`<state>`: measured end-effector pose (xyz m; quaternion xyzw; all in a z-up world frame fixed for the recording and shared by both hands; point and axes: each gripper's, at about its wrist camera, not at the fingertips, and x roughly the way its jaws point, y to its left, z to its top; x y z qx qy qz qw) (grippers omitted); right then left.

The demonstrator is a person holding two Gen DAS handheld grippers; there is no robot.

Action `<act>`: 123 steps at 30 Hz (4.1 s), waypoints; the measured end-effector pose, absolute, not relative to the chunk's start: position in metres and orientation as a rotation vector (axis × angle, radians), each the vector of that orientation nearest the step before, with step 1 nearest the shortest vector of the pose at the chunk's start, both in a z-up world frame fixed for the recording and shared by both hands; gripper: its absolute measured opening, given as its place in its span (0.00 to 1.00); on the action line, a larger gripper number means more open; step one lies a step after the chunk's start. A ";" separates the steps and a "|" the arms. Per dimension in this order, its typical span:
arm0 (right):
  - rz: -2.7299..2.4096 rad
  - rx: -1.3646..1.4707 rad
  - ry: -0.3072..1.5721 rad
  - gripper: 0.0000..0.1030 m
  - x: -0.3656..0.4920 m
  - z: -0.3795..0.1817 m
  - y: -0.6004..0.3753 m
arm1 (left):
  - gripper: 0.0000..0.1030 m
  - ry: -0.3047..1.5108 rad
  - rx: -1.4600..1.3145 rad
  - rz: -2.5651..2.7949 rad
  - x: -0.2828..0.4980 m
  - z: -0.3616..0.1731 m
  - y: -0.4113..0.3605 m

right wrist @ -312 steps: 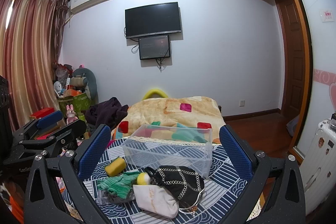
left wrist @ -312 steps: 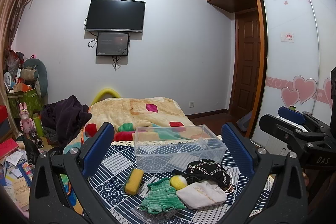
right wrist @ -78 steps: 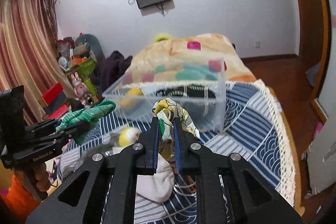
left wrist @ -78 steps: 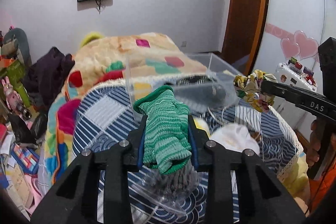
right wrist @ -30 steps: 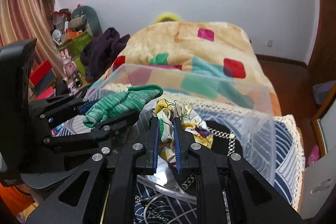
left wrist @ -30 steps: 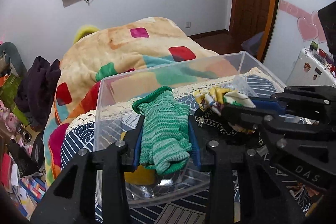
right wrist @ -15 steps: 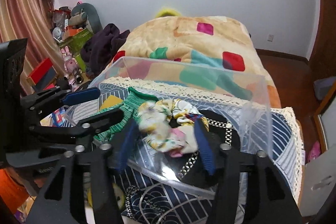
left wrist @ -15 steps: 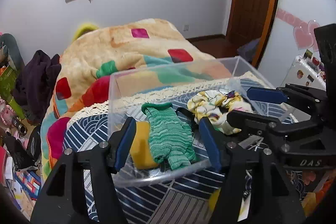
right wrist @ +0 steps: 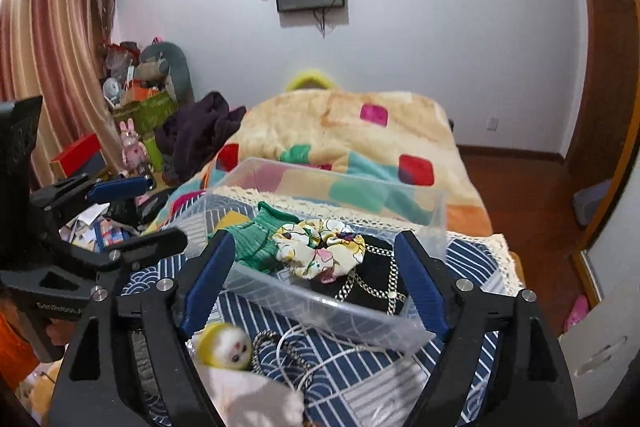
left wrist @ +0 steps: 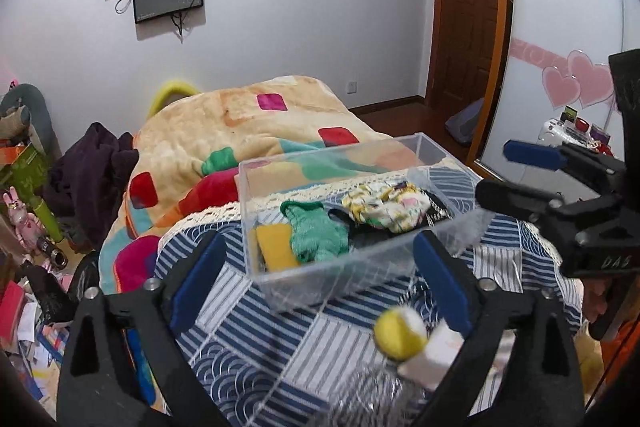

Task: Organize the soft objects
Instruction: 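Place the glove and scarf into the clear box and open both tools, then grasp the silver-wrapped bag with the left tool while the right tool grasps the white bag, then drop the silver bag and white bag into the clear box, open both tools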

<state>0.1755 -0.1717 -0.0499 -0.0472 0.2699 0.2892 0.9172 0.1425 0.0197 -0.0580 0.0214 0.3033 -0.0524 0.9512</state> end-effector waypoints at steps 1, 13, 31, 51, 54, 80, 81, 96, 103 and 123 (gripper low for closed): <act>0.594 -0.099 0.546 0.79 0.171 -0.049 -0.173 | 0.94 0.617 0.043 -0.107 0.138 -0.059 0.020; 0.612 -0.063 0.598 0.80 0.138 -0.080 -0.183 | 0.95 0.708 0.012 -0.099 0.097 -0.099 0.023; 0.656 -0.042 0.848 0.79 0.130 -0.155 -0.166 | 0.78 0.849 -0.073 -0.136 0.079 -0.162 0.019; 0.666 -0.042 0.722 0.30 0.115 -0.130 -0.181 | 0.35 0.751 -0.087 -0.133 0.057 -0.133 0.020; 0.654 -0.034 0.689 0.30 0.113 -0.120 -0.185 | 0.35 0.713 -0.079 -0.117 0.058 -0.123 0.022; 0.531 0.020 0.392 0.31 0.160 -0.031 -0.197 | 0.35 0.466 -0.090 -0.060 0.146 -0.035 0.022; 0.528 0.017 0.388 0.31 0.163 -0.030 -0.196 | 0.35 0.472 -0.094 -0.060 0.150 -0.035 0.022; 0.448 -0.063 0.530 0.31 0.209 -0.070 -0.179 | 0.35 0.627 -0.038 -0.020 0.230 -0.076 0.017; 0.406 -0.084 0.660 0.31 0.234 -0.093 -0.177 | 0.35 0.709 -0.037 -0.056 0.251 -0.094 0.011; 0.417 -0.159 0.649 0.51 0.212 -0.088 -0.176 | 0.56 0.708 -0.021 -0.105 0.227 -0.086 0.011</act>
